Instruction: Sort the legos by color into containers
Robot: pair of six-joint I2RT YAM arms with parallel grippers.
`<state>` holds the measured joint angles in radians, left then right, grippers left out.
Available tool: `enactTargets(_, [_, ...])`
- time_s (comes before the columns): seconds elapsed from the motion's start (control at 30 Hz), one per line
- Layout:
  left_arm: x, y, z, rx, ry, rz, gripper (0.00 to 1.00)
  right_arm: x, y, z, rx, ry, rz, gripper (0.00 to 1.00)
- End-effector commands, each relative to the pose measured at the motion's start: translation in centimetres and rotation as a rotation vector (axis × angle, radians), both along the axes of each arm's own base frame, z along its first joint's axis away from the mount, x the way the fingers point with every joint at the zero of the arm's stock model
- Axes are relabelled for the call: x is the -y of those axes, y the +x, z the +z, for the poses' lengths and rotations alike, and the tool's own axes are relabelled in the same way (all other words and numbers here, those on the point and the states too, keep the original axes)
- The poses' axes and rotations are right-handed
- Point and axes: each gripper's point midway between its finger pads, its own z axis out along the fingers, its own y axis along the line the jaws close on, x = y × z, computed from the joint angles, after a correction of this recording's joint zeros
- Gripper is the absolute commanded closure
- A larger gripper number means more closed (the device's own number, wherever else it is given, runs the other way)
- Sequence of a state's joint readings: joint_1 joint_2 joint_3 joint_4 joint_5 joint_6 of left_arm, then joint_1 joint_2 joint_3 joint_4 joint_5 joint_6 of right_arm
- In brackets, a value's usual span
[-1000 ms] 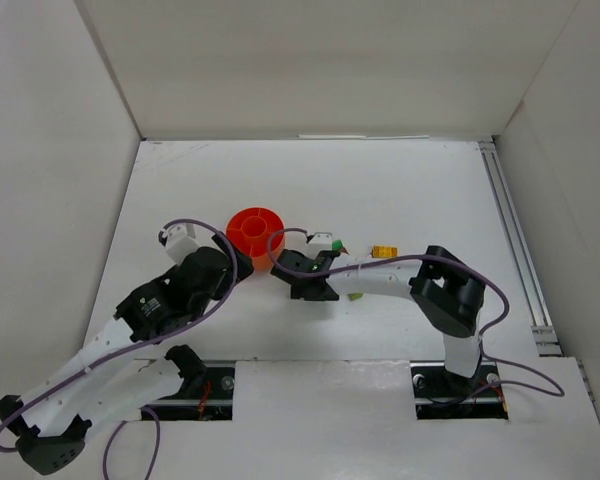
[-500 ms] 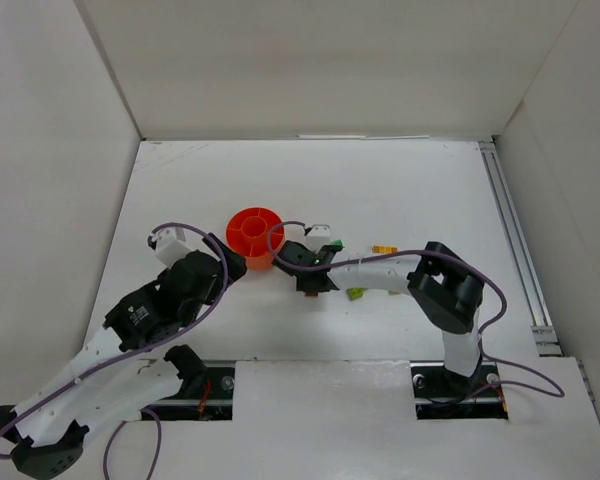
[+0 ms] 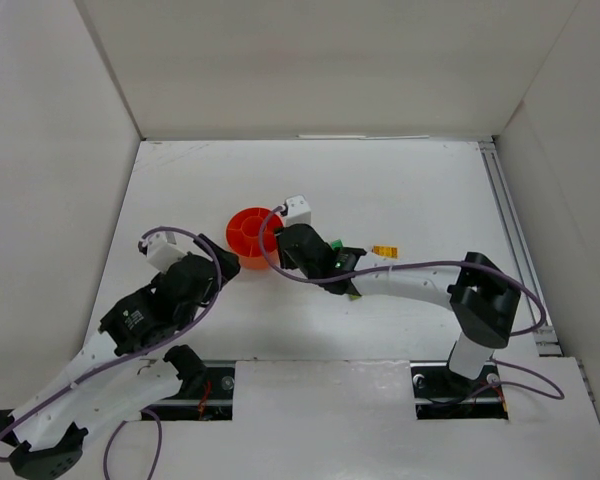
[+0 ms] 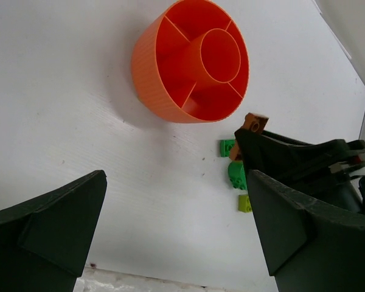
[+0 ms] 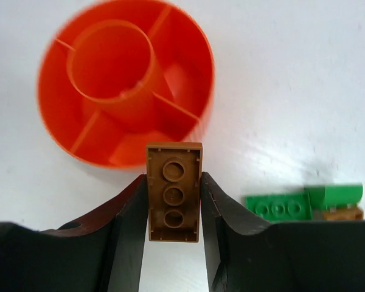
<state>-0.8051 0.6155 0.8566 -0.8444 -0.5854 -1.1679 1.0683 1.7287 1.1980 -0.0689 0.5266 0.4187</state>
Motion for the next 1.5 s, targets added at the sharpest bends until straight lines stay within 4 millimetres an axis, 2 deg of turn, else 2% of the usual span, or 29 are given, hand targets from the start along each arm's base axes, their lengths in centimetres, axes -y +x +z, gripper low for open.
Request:
enactTargets(0.0, [-1.2, 0.0, 0.9, 0.038, -0.008, 0.049, 0.0, -3.3, 1.8, 7.3, 0.223, 0.131, 0.088, 0.88])
enactTargets(0.1, [-1.8, -0.1, 0.6, 0.032, 0.01, 0.071, 0.0, -5.0, 2.6, 7.1, 0.264, 0.127, 0.114, 0.86])
enactTargets(0.13, [-1.9, -0.2, 0.8, 0.03, 0.013, 0.071, 0.0, -5.7, 3.0, 8.1, 0.276, 0.146, 0.113, 0.86])
enactTargets(0.17, [-1.9, -0.3, 0.8, 0.029, 0.013, 0.071, 0.0, -6.5, 2.8, 7.6, 0.278, 0.137, 0.127, 0.86])
enactTargets(0.27, [-2.3, -0.4, 0.8, 0.025, 0.027, 0.078, 0.0, -6.4, 3.4, 7.6, 0.303, 0.154, 0.091, 0.86])
enactTargets(0.3, [-2.4, -0.5, 1.0, 0.031, 0.021, 0.078, 0.0, -6.4, 3.6, 8.3, 0.329, 0.19, 0.074, 0.86])
enactTargets(0.43, [-2.4, -0.5, 1.0, 0.031, 0.021, 0.078, 0.0, -6.7, 3.8, 8.6, 0.368, 0.258, 0.066, 0.81])
enactTargets(0.5, [-2.4, -0.5, 1.0, 0.031, 0.021, 0.078, 0.0, -6.5, 3.8, 7.6, 0.366, 0.248, 0.058, 0.78])
enactTargets(0.6, [-2.4, -0.5, 1.0, 0.031, 0.021, 0.078, 0.0, -6.5, 4.0, 7.5, 0.382, 0.272, 0.046, 0.77])
enactTargets(0.67, [-2.4, -0.5, 1.0, 0.031, 0.021, 0.078, 0.0, -6.7, 4.1, 6.4, 0.372, 0.254, 0.048, 0.76])
enactTargets(0.87, [-2.4, -0.6, 1.1, 0.037, 0.014, 0.078, 0.0, -6.6, 4.2, 6.0, 0.378, 0.276, 0.035, 0.71])
enactTargets(1.0, [-2.4, -0.6, 1.1, 0.037, 0.014, 0.078, 0.0, -6.7, 4.2, 5.1, 0.365, 0.269, 0.034, 0.6])
enactTargets(1.03, [-2.4, -0.6, 1.1, 0.037, 0.014, 0.078, 0.0, -6.8, 4.2, 5.1, 0.36, 0.277, 0.031, 0.53])
enactTargets(1.07, [-2.5, -0.6, 1.1, 0.037, 0.023, 0.073, 0.0, -6.6, 4.1, 4.7, 0.356, 0.269, 0.032, 0.49])
enactTargets(1.2, [-2.5, -0.6, 1.4, 0.043, 0.016, 0.073, 0.0, -6.8, 4.0, 4.7, 0.35, 0.278, 0.038, 0.38])
enactTargets(1.47, [-2.5, -0.6, 1.4, 0.043, 0.016, 0.073, 0.0, -6.1, 3.8, 4.6, 0.349, 0.271, 0.03, 0.36])
